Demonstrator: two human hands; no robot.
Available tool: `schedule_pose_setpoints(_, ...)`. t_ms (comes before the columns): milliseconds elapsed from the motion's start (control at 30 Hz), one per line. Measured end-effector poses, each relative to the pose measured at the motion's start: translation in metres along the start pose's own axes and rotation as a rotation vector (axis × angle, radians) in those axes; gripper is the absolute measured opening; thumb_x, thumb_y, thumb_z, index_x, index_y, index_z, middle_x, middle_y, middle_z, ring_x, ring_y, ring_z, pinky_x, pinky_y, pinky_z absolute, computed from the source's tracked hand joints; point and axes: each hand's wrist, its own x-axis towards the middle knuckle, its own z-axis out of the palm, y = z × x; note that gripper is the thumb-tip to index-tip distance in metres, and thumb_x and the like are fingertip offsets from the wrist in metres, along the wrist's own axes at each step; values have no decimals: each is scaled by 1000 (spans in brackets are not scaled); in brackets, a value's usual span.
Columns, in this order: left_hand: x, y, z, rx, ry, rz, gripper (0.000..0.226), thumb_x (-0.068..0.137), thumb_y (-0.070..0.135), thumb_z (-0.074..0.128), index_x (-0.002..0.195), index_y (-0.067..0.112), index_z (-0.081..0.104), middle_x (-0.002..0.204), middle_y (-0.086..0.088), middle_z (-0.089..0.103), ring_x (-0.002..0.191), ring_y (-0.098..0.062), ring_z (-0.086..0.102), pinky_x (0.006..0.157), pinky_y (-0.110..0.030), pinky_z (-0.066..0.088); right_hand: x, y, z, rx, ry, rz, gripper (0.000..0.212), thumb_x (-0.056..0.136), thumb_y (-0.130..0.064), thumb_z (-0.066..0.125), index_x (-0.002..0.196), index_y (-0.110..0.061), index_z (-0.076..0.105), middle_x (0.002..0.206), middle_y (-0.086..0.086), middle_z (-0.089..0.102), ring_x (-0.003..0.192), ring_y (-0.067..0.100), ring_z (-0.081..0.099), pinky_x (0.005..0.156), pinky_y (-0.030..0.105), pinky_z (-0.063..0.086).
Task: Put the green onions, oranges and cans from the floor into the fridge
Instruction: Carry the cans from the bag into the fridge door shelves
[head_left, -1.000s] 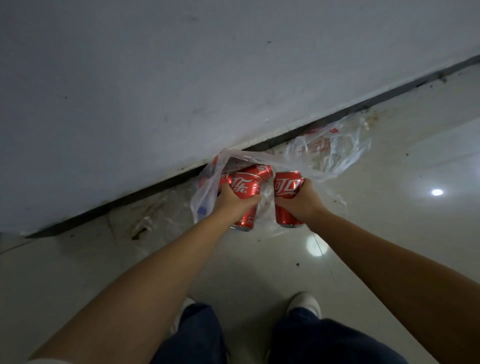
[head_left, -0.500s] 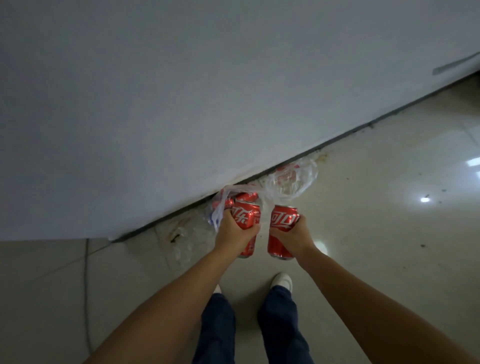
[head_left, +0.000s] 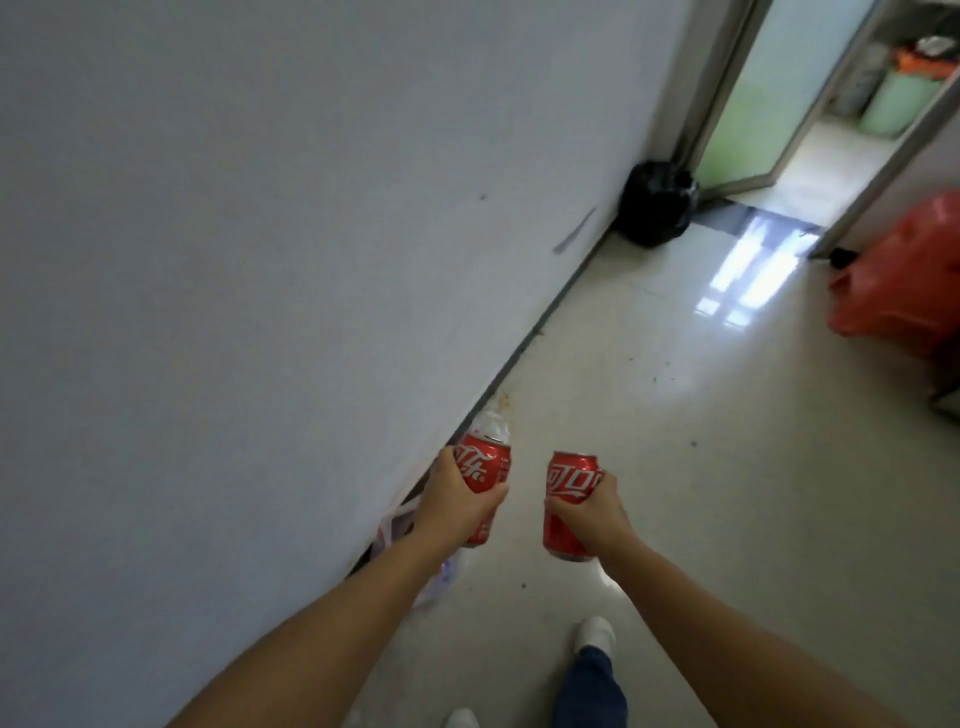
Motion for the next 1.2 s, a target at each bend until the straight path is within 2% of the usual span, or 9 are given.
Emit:
schedule_pose_setpoints(167,-44,77,53,41,-200,236,64,72,28,79,122,15,41,113,-6,58,94,-19,58,83,-30,48,-56,20,-95,133,290,-37,65,71,-9,76,123,-10,36,117,13,56,106,28,58,91,38,49)
schedule_pose_setpoints(333,-123,149,141,93,-410,437,56,71,32,77,111,20,40,109,-5,59,95,-23,61,87,-38,52,-119,67,-219,206,563,-82,61,72,-7,75,120,-8,38,115,12,54,102,24,57,82,29,44)
schedule_pose_setpoints(533,-238,208,275,98,-671,539,58,74,31,76,116,22,37,111,-4,57,98,-22,59,90,-42,51,-199,159,-360,199,793,-70,62,69,-11,76,119,-11,39,117,12,55,102,23,58,88,32,47)
schedule_pose_setpoints(633,-306,226,346,86,-761,531,55,74,31,76,113,24,37,112,-5,58,100,-24,59,93,-43,51,-241,214,-428,155,852,-30,63,70,-13,77,120,-11,39,119,12,53,104,23,58,89,32,47)
schedule_pose_setpoints(700,-350,237,388,92,-807,536,60,73,33,77,119,21,40,115,-6,58,104,-27,59,95,-47,50,-266,248,-471,139,891,7,62,71,-14,77,120,-10,39,120,12,53,104,24,58,87,30,45)
schedule_pose_setpoints(833,-413,260,452,104,-872,551,63,75,31,76,126,16,41,115,-7,58,104,-27,59,95,-42,50,-295,295,-545,123,958,51,64,72,-15,77,122,-8,38,123,14,52,106,27,57,85,31,45)
schedule_pose_setpoints(933,-436,283,493,101,-890,589,62,76,28,76,124,14,42,116,-9,59,101,-24,59,92,-39,50,-296,315,-591,166,980,51,66,73,-13,76,126,-8,36,124,13,50,108,28,56,77,31,48)
schedule_pose_setpoints(1033,-449,314,536,97,-893,629,61,77,25,76,125,12,41,111,-6,57,96,-19,56,83,-31,46,-282,330,-637,177,990,27,69,70,-14,78,127,-9,38,125,13,51,108,26,57,86,32,48)
schedule_pose_setpoints(1200,-451,375,627,81,-879,705,63,75,25,78,126,12,42,113,-6,58,97,-20,57,88,-34,48,-240,344,-732,180,984,0,71,71,-14,78,128,-11,35,125,12,52,110,25,57,91,35,47)
